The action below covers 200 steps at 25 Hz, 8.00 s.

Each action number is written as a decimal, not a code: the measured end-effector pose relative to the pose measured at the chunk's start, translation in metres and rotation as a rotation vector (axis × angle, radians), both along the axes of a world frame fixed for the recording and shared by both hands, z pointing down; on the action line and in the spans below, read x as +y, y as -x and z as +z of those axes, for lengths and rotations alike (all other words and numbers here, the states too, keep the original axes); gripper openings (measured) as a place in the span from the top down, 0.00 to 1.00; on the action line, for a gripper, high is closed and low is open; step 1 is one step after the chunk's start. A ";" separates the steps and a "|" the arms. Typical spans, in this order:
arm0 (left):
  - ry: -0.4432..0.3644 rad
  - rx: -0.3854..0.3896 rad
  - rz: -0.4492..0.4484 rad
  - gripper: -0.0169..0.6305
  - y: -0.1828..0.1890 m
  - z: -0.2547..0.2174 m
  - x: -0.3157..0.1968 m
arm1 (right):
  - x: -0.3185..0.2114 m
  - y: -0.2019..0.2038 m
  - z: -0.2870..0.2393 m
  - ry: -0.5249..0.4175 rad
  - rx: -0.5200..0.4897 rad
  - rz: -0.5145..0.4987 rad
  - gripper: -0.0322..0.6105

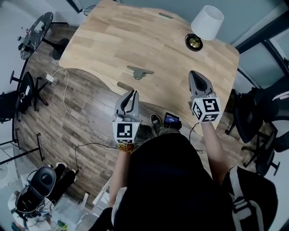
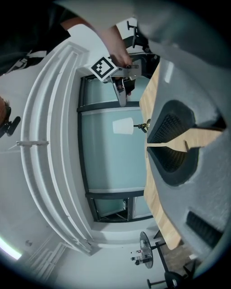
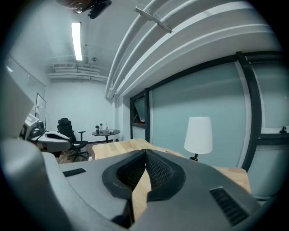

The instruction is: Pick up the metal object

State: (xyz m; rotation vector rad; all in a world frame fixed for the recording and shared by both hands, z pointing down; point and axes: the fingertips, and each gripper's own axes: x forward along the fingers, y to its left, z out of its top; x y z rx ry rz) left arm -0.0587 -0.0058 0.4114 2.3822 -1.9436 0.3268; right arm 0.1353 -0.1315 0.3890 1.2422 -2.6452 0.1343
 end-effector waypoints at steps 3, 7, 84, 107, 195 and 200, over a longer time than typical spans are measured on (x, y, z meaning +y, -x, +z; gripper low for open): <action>0.039 0.002 0.014 0.94 0.006 0.021 -0.013 | -0.006 0.003 0.008 0.006 0.026 0.005 0.95; 0.110 -0.011 0.046 0.93 0.014 0.054 -0.036 | -0.020 0.007 0.017 0.023 0.021 0.038 0.95; 0.576 -0.026 -0.010 0.50 0.047 0.256 -0.177 | -0.024 -0.014 0.082 0.158 0.072 0.115 0.95; 0.237 -0.017 0.000 0.50 0.025 0.106 -0.161 | -0.032 -0.006 0.045 0.057 0.015 0.075 0.95; -0.244 0.191 0.195 0.50 0.086 -0.129 -0.021 | 0.116 0.108 -0.139 -0.316 0.160 0.243 0.95; -0.262 0.203 0.159 0.51 0.095 -0.135 -0.023 | 0.116 0.113 -0.135 -0.310 0.184 0.204 0.95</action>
